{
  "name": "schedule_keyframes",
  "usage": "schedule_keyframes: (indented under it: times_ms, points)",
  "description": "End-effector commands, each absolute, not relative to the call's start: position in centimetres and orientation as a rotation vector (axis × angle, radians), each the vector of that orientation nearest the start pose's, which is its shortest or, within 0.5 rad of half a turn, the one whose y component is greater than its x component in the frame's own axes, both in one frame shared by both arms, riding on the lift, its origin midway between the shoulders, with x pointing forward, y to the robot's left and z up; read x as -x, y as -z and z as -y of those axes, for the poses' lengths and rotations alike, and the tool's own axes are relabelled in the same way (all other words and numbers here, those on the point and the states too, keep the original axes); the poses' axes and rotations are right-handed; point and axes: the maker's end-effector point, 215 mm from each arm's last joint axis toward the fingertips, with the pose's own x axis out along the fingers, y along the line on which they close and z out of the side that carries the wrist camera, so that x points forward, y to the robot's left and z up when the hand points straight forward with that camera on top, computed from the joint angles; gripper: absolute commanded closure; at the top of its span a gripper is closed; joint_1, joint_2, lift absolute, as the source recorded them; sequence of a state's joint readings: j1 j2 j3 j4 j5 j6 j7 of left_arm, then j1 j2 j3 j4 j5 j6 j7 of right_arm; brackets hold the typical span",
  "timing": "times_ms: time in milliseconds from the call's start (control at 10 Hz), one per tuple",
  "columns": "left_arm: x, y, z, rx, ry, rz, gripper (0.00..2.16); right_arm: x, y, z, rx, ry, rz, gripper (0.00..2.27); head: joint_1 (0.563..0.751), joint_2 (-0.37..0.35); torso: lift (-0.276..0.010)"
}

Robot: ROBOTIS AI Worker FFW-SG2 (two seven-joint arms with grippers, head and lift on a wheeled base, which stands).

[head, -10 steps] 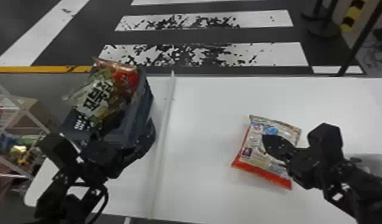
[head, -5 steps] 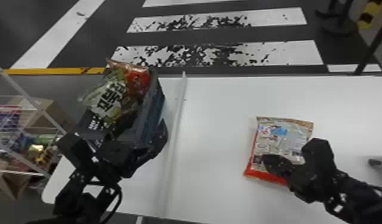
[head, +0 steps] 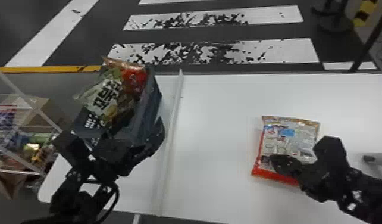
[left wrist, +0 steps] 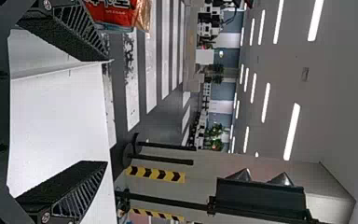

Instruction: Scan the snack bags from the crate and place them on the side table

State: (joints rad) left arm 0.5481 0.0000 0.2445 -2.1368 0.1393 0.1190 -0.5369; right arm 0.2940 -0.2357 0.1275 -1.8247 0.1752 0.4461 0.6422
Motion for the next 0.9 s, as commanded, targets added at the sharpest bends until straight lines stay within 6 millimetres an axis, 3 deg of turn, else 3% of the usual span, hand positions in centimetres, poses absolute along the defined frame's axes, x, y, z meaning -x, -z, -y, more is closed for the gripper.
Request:
schedule_keyframes:
  times_ms: [0,300,500,800]
  points:
    - [-41.4,33.2,-24.2,0.046,0.330,-0.077,0.08,-40.6,50.2,14.8,0.264,-0.743,-0.576,2.19,0.695,0.147,-0.094]
    - [-41.4,33.2,-24.2,0.047,0.331,-0.077,0.08,-40.7,45.5,14.3,0.245,-0.746,-0.488,2.19,0.695,0.130,-0.094]
    - [-41.5,33.1,-24.0,0.048,0.334,-0.075,0.08,-40.5,45.2,11.6,0.230,-0.778,-0.479,2.19,0.695,0.138,-0.094]
    - [-41.4,33.0,-24.0,0.045,0.334,-0.073,0.08,-40.3,47.9,7.8,0.272,-0.823,-0.521,2.19,0.695,0.189,-0.094]
